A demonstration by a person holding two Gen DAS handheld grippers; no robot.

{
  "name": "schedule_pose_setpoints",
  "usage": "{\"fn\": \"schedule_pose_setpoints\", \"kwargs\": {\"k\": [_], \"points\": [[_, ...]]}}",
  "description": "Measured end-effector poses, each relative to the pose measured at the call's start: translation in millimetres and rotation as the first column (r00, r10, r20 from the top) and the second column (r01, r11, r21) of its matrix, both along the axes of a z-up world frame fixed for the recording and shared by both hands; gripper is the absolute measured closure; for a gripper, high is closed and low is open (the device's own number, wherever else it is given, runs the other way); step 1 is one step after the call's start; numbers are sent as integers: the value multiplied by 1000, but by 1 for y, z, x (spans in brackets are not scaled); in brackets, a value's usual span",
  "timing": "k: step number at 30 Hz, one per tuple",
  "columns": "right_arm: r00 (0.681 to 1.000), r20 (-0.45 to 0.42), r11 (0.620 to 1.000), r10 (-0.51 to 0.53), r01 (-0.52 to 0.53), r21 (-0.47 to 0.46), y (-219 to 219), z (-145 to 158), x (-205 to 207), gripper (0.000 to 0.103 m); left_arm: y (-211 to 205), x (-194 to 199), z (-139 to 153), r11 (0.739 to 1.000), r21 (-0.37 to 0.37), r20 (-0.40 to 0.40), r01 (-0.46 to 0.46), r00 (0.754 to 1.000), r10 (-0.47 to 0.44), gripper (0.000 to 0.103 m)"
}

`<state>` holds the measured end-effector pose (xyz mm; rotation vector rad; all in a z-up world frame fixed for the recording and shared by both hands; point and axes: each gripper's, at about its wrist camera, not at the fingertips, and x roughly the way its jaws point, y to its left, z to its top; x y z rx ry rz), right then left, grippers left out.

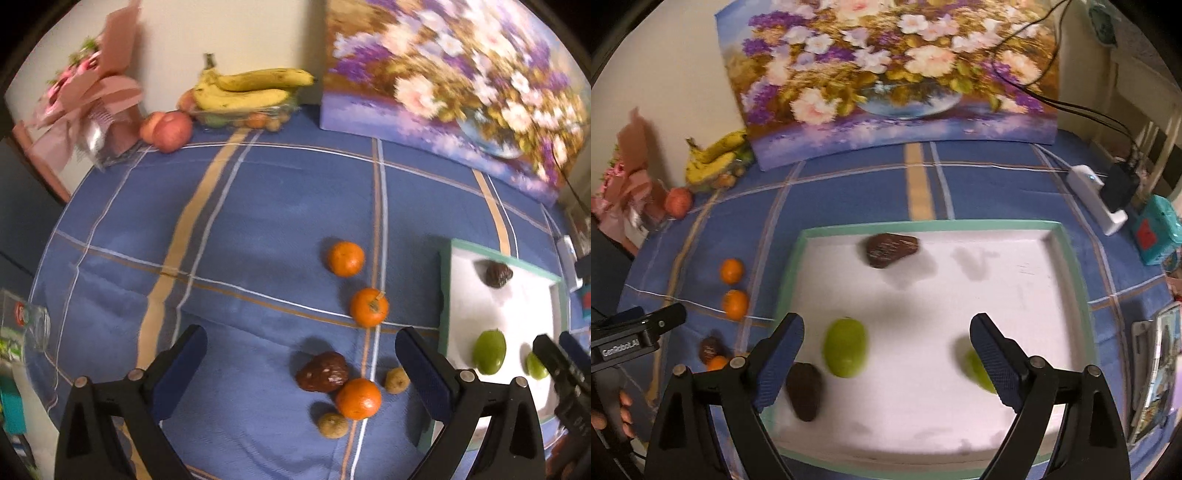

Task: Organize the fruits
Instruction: 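Withdraw both tools from the tray toward the remaining oranges, then grasp a large brown date with left tool while right tool grasps small brown round fruit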

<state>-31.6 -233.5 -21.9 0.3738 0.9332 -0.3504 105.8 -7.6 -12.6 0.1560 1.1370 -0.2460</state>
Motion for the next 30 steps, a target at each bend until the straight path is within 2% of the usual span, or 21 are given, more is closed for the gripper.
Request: {"fn": "schedule_pose_setpoints", "kwargs": {"k": [7,15,19,22,23,24,25,27,30], "points": [[992,50,992,120,-121,23,35,7,18,11,31,5,5,997,-57,-13,-60,998,60,0],[977,54,977,205,-207,46,70,3,37,13,51,13,-12,989,-88,-80,-123,990,116,1],[969,40,967,245,-247,66,86,-3,47,36,51,17,-31,985,-99,-142,-139,982,124,2],[961,15,959,276,-276,69,97,-10,54,41,48,18,-43,984,-108,-188,-143,975,121,6],[958,6,955,287,-286,73,100,-13,56,51,47,18,-46,984,-109,-197,-144,973,121,7],[956,-2,953,293,-292,76,102,-15,57,55,45,18,-50,984,-110,-208,-144,971,118,7],[954,-18,951,300,-298,81,105,-19,60,58,44,18,-52,984,-111,-216,-141,970,115,8],[950,-45,949,308,-303,86,108,-26,62,62,40,17,-57,984,-120,-234,-134,967,103,16],[944,-85,946,318,-309,101,113,-37,66,67,35,16,-63,985,-121,-253,-126,963,93,16]]}}
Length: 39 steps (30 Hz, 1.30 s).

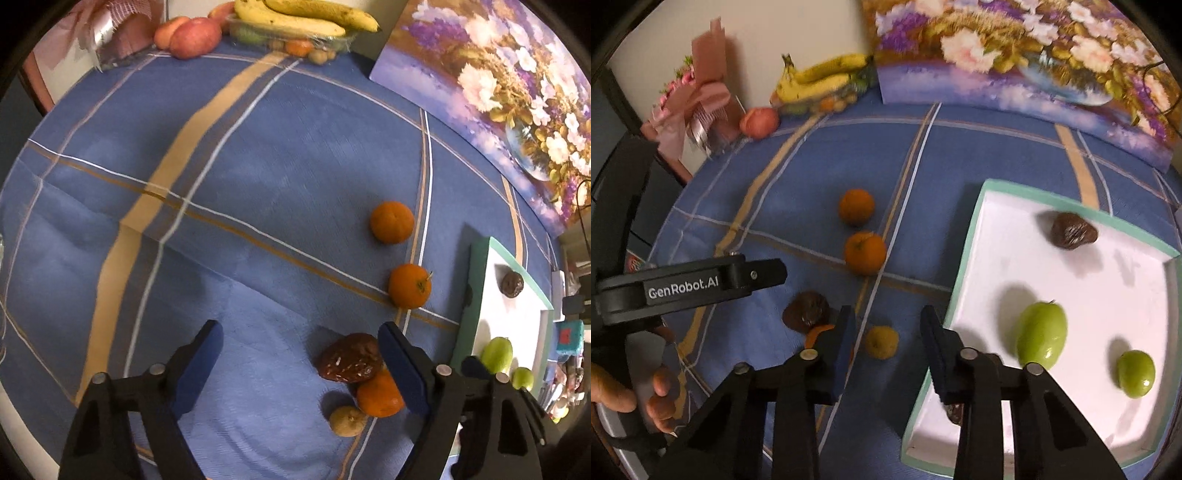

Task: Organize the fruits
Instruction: 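Grasp a large brown date with left tool while right tool grasps small brown round fruit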

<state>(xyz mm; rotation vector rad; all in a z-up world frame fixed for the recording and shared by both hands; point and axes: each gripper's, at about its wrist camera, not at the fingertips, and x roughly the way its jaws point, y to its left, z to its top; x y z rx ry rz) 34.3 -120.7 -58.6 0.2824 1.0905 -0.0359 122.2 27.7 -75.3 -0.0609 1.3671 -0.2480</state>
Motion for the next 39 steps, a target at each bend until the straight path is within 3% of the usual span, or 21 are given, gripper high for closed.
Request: {"fn": "schedule_pose_setpoints", "kwargs": {"k": [11,15,20,23,25,28,39], "points": [[994,-98,998,38,-42,-36,16,-26,10,72,-11,-3,-7,999,-25,-31,21,999,-22,16],[992,-120,998,42,-48,-43,19,-34,13,76,-19,-3,-14,999,-33,-58,28,998,-29,26],[992,-114,997,49,-55,-48,21,-32,15,78,-23,-6,-17,999,-41,-72,28,997,-31,27],[994,-102,998,47,-52,-45,20,-28,12,78,-24,-6,-18,998,-50,-81,37,996,-41,39],[994,-95,998,46,-50,-46,20,-25,10,78,-26,-7,-19,997,-69,-96,36,994,-43,42],[996,-81,998,43,-47,-49,19,-18,7,78,-30,-10,-20,994,-99,-104,47,993,-58,58],[999,-31,998,28,-30,-52,10,3,-4,78,-34,-14,11,992,-120,-11,48,999,-50,58]]}}
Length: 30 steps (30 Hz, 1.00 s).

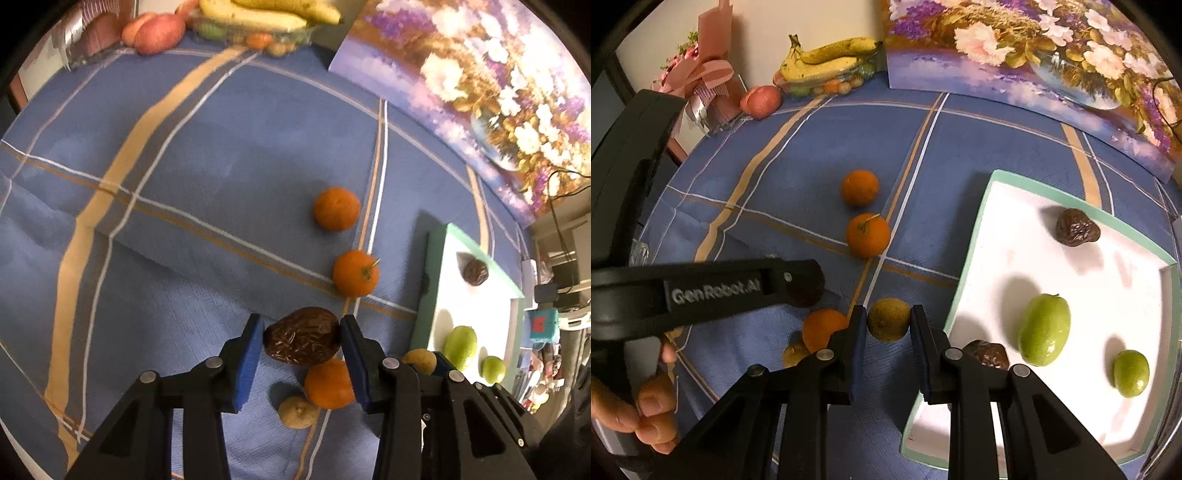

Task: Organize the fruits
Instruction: 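Grasp a large brown date with left tool while right tool grasps small brown round fruit, then carry the date and small fruit over the white tray and open both tools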

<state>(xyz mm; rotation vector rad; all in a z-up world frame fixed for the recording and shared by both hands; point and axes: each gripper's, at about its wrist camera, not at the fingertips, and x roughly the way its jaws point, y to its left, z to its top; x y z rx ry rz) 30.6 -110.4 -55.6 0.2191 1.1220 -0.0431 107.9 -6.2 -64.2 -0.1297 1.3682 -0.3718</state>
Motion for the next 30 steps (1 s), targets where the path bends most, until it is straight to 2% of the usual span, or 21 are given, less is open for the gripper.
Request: {"fn": "schedule_pose_setpoints", "kwargs": {"k": [12,17,22,30], "points": [[996,44,996,-82,81,24,-29,19,-14,78,-2,-8,31,999,-32,79,34,996,-31,58],[987,53,987,-153,151,51,-55,21,-23,78,-21,-14,37,996,-30,97,78,992,-75,58],[957,45,957,-287,286,44,-100,19,-43,78,-47,-21,39,989,-14,107,147,984,-145,58],[914,43,915,-404,404,20,-153,16,-73,78,-83,-36,40,973,-23,117,228,967,-224,58]]}}
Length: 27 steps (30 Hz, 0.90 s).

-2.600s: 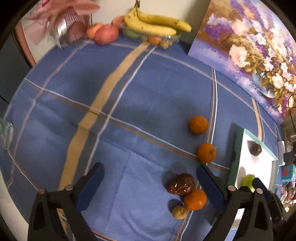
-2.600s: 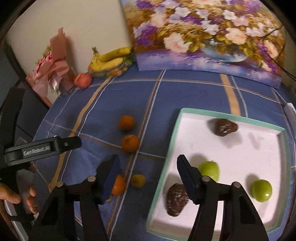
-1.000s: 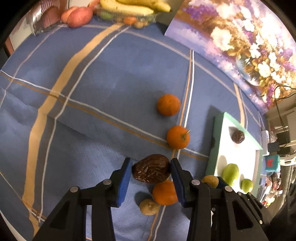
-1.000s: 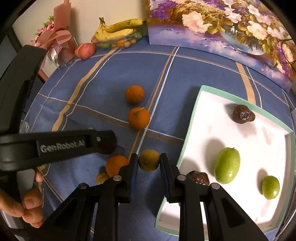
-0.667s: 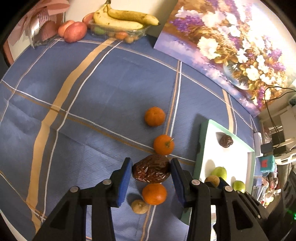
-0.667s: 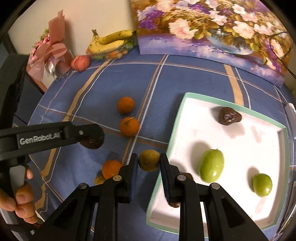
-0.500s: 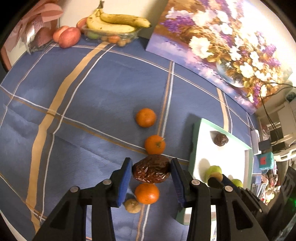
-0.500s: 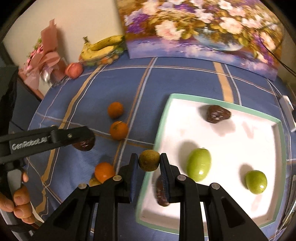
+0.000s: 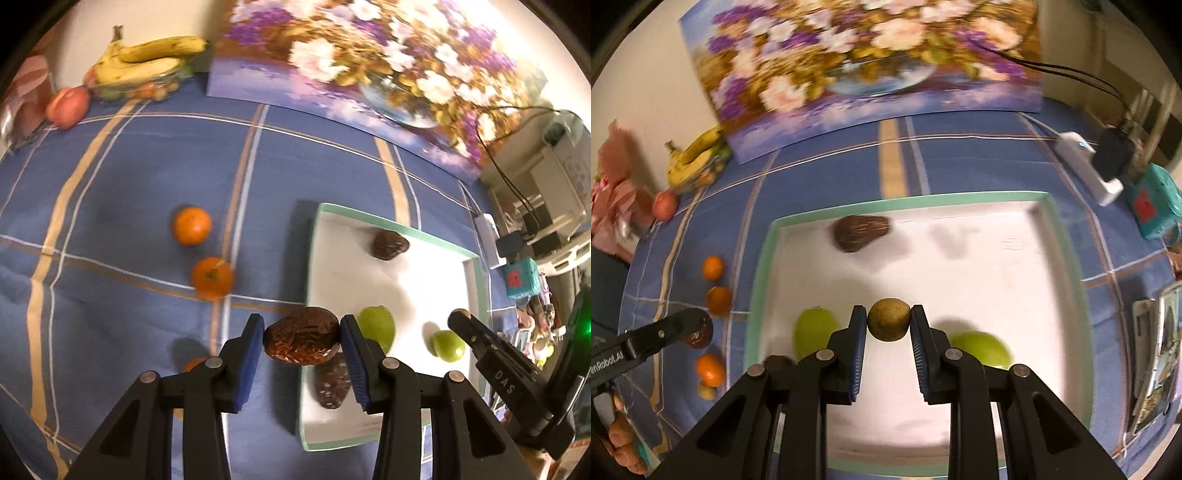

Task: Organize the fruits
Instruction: 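Carry the date and small fruit over the white tray and open both tools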

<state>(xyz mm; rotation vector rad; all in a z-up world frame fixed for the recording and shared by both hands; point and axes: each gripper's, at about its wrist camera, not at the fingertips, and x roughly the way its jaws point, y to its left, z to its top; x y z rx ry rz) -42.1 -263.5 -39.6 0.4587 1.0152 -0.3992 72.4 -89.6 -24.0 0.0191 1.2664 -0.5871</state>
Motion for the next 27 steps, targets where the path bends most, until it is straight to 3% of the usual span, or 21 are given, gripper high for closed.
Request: {"fn": "schedule_pose_setpoints", "kwargs": {"k": [14,27], "points": [[999,15,999,-31,32,-22,-26,0,-11,78,-32,-1,-2,999,0,37,46,998,-46,58],[999,-4,999,-46,46,-7,-43,-12,-3,78,-56,14,-20,998,4,17,61,998,-61,58]]}}
